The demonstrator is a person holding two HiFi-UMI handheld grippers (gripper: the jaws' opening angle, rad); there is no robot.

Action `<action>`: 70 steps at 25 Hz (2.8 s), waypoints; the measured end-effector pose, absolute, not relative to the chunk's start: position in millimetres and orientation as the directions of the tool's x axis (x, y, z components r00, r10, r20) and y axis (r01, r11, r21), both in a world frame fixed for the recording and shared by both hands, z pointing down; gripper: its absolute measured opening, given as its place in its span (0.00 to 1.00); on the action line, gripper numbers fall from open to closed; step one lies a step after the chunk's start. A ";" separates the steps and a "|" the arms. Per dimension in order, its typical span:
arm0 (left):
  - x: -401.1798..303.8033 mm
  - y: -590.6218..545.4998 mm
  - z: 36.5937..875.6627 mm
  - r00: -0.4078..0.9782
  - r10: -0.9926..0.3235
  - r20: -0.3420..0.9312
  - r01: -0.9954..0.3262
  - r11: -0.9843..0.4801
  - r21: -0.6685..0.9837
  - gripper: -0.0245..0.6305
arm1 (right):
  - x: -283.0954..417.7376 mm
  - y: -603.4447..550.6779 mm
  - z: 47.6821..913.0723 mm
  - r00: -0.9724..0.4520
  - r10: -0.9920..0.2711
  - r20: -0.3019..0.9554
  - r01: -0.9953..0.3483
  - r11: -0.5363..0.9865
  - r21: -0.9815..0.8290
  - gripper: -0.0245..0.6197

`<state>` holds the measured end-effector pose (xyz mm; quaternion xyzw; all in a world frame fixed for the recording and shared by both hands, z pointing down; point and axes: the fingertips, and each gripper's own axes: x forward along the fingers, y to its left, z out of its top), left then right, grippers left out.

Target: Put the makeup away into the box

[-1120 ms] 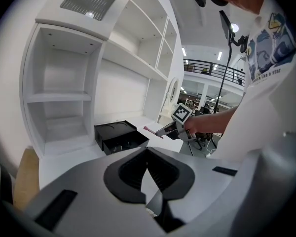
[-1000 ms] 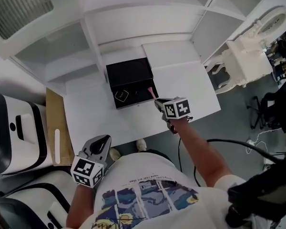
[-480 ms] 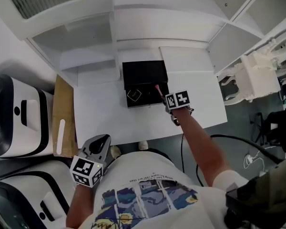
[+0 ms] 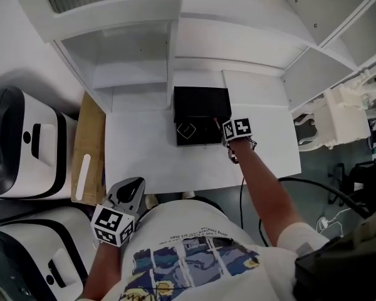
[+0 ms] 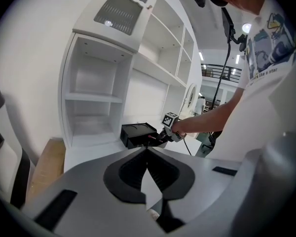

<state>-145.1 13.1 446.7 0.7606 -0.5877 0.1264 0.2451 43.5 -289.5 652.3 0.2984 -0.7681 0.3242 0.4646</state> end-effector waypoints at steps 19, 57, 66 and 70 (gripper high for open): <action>-155.9 14.5 443.2 0.265 -0.839 0.475 -0.959 -0.177 0.221 0.06 | 30.6 -293.2 664.9 -0.328 -0.175 0.928 -0.804 0.567 -0.178 0.13; -112.1 -11.2 441.3 0.328 -0.802 0.499 -0.944 -0.260 0.202 0.06 | 37.6 -270.6 606.6 -0.595 -0.252 0.763 -0.714 0.601 -0.358 0.10; -73.2 -37.2 444.1 0.364 -0.774 0.518 -0.931 -0.305 0.199 0.06 | 65.0 -246.2 579.8 -0.693 -0.235 0.682 -0.636 0.644 -0.424 0.09; -55.9 -50.0 446.8 0.371 -0.767 0.523 -0.928 -0.315 0.197 0.06 | 79.5 -233.5 574.8 -0.728 -0.211 0.653 -0.593 0.672 -0.444 0.09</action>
